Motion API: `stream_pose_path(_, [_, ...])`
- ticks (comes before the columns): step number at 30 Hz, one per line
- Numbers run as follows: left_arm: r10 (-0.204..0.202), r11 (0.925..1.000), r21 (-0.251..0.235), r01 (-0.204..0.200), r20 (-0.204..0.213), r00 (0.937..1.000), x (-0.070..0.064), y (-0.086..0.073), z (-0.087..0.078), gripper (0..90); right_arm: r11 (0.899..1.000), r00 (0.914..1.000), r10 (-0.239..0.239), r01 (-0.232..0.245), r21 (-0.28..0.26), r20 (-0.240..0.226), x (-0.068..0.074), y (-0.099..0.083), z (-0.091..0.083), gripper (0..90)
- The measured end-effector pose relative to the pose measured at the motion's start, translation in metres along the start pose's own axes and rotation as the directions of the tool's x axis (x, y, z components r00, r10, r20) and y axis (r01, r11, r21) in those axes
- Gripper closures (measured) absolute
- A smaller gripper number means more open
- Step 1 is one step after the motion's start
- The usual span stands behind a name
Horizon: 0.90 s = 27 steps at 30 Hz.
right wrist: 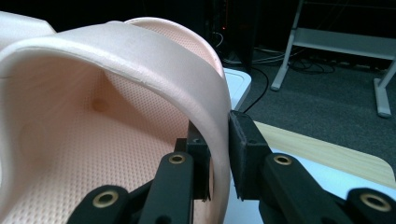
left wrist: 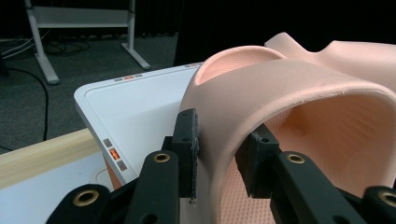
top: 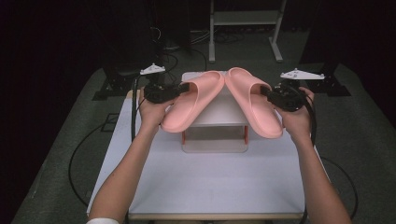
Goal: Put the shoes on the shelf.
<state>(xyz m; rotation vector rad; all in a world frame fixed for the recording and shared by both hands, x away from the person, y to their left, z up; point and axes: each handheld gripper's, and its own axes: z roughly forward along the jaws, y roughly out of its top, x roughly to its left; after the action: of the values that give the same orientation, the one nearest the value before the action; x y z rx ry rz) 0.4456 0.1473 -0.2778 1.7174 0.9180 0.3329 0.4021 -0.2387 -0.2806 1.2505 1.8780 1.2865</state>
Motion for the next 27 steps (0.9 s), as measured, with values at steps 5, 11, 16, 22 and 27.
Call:
stream_pose_path(5, [-0.015,0.9999,0.001,0.015,-0.009,0.9999,0.004,0.0,0.004,70.1,1.0,1.0,0.005,-0.005,0.008,0.004,-0.001,0.003,0.007,78.1])
stream_pose_path(11, [-0.033,0.9994,0.002,0.033,-0.02,0.9992,0.008,0.0,0.008,69.4,1.0,0.9999,0.012,-0.012,0.021,0.008,-0.001,0.004,0.015,77.7])
stream_pose_path(16, [-0.049,0.9988,0.005,0.049,-0.027,0.9984,0.011,0.0,0.012,68.7,0.999,0.9998,0.018,-0.018,0.029,0.009,-0.001,0.005,0.021,77.3])
stream_pose_path(22, [-0.061,0.998,0.009,0.062,-0.035,0.9975,0.013,0.0,0.015,67.6,0.999,0.9995,0.025,-0.026,0.04,0.017,0.0,0.006,0.026,76.8])
stream_pose_path(27, [-0.075,0.9972,-0.005,0.075,-0.037,0.9965,0.013,0.001,0.015,66.4,0.999,0.9995,0.02,-0.021,0.04,0.025,0.002,0.009,0.028,76.4])
